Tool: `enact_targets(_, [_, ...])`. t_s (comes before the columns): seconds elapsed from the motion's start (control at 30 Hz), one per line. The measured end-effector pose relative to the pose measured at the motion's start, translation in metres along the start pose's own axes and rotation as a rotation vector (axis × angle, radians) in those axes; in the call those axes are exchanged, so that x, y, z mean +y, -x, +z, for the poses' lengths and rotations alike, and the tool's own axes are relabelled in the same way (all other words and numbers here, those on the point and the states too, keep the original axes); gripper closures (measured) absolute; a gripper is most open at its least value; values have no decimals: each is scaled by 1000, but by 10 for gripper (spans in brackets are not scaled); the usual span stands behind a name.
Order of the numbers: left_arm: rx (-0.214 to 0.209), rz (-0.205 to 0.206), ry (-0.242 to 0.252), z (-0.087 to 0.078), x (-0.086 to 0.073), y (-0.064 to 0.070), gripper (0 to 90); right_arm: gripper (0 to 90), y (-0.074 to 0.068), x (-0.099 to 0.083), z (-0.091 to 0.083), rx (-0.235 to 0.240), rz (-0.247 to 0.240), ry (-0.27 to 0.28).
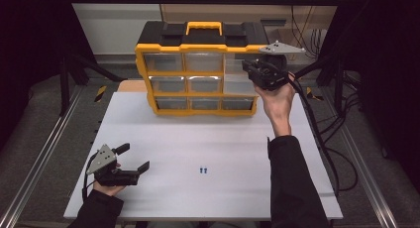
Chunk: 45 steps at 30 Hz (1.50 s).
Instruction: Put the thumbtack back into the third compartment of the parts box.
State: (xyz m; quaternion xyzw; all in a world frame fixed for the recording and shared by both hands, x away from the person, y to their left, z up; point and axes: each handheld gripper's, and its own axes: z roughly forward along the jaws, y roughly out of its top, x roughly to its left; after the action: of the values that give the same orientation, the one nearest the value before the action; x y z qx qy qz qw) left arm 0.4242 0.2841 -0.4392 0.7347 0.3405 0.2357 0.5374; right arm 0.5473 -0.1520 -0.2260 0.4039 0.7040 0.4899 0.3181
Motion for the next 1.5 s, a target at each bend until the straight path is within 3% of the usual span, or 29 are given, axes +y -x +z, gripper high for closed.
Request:
enact_targets(0.43, [1, 1, 0, 0, 0, 0, 9, 856, 3, -2, 9, -35, -11, -55])
enact_targets(1.0, [0, 2, -2, 0, 0, 0, 9, 846, 15, -10, 10, -76, 38, -102])
enact_targets(1.37, [0, 3, -3, 0, 0, 0, 9, 663, 14, -7, -1, -71, 32, -47])
enact_targets(1.5, [0, 3, -3, 0, 0, 0, 9, 501, 11, -6, -11, -67, 12, 11])
